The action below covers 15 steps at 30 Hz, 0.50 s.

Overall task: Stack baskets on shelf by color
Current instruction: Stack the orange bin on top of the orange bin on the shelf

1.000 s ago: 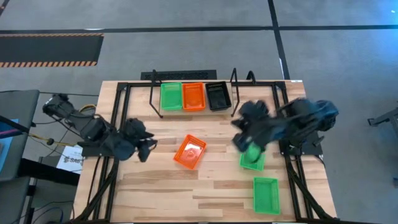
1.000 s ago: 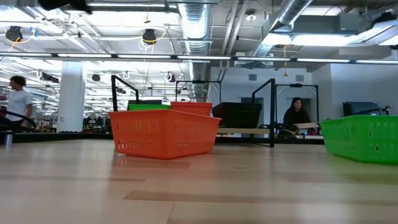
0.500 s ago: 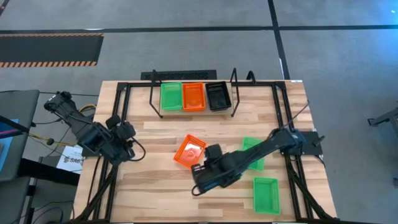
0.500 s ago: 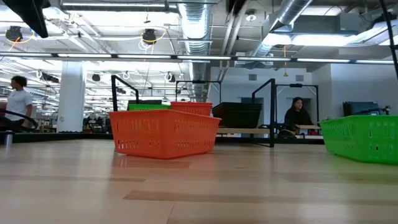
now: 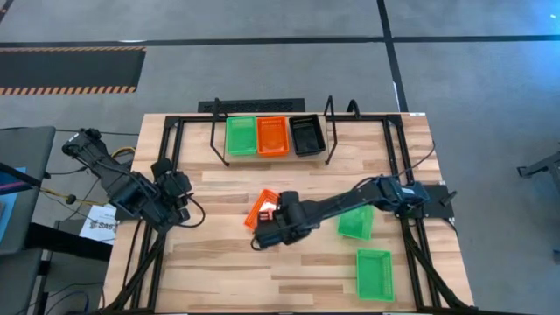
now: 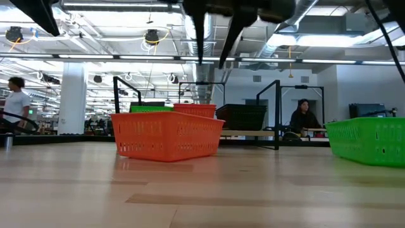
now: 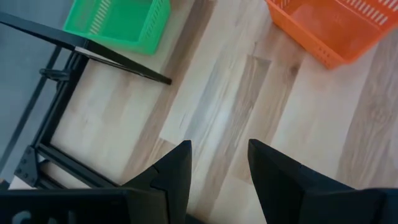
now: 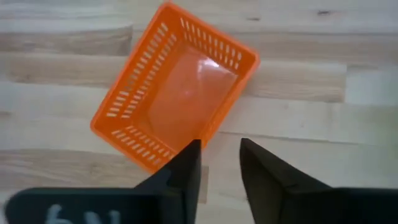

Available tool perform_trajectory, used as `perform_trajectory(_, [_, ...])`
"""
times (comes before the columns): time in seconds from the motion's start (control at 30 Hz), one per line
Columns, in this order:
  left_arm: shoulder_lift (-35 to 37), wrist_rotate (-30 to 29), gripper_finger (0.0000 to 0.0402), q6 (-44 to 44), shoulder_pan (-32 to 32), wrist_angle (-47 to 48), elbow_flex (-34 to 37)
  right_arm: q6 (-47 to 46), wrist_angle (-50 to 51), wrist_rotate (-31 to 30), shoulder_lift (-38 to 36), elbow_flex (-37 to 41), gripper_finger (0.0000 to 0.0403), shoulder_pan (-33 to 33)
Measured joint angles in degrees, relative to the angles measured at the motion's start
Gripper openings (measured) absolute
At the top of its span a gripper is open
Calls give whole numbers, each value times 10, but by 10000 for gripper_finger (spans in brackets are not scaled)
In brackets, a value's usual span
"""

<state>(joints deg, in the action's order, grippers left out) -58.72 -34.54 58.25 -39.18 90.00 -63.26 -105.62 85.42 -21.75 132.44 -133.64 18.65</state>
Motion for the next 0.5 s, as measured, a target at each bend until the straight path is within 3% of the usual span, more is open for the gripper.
perform_trajectory(0.27, [0, 0, 146, -4, 0, 0, 0, -11, 3, 30, 26, 1, 212, -27])
perform_trajectory(0.5, [0, 0, 146, -29, 0, 0, 0, -38, -47, 67, 69, 2, 217, -26])
